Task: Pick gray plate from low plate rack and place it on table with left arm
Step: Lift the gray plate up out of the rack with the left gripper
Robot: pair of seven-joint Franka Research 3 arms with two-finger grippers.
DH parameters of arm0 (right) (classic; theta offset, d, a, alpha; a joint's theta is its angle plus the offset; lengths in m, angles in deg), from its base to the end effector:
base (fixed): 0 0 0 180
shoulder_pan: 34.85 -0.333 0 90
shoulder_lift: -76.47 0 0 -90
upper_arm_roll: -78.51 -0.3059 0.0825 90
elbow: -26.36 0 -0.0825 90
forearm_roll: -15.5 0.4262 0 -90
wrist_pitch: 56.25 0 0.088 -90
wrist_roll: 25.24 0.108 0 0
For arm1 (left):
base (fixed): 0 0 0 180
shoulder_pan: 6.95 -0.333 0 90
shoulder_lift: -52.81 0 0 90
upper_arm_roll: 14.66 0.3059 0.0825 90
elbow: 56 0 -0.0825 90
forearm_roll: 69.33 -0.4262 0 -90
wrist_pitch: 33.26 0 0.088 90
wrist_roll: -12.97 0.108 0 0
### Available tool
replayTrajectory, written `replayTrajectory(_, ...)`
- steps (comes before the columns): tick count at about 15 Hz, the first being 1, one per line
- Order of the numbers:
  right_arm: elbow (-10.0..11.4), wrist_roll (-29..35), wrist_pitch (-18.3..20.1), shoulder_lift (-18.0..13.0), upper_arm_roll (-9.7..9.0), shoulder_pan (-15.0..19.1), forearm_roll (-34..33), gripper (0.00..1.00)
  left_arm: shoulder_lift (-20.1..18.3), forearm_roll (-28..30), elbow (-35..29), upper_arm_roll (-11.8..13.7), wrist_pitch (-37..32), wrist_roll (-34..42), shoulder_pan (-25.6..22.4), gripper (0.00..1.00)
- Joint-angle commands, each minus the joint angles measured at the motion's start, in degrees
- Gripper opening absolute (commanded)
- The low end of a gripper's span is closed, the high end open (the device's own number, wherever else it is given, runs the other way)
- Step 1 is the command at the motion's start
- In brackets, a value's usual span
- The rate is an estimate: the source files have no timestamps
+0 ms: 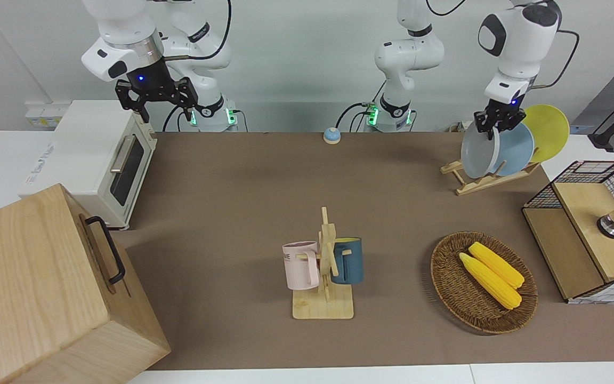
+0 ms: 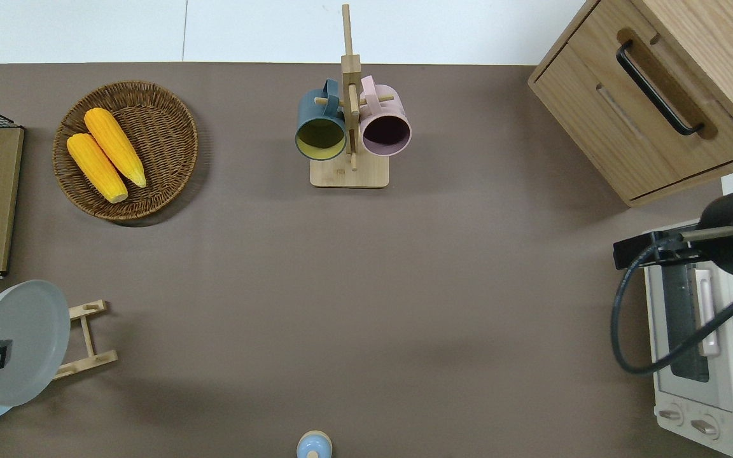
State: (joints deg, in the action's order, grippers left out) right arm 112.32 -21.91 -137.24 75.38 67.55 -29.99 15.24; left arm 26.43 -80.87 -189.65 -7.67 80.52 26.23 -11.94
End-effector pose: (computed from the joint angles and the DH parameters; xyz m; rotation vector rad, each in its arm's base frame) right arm 0.5711 0.0616 0.6468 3.1253 0.0744 -0.1050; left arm 0.4568 0.1129 0.4975 -2.9799 0.1536 -0.1211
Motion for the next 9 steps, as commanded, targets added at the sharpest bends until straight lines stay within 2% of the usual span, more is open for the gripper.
replayTrajectory(1,-0.3,0.0,0.8,-0.1,-0.29,0.4,0.3,0.99,-0.1,-0.6,5.6,-0.8,-6.4,-0.7,0.1,0.0)
replayTrajectory(3,-0.3,0.0,0.8,-0.1,-0.29,0.4,0.3,0.99,-0.1,-0.4,8.0,-1.7,-9.4,-1.3,0.1,0.0)
replayTrajectory(9,-0.3,0.0,0.8,-0.1,-0.29,0.4,0.3,0.99,-0.1,7.3,12.9,-3.2,-15.6,-6.1,0.1,0.0)
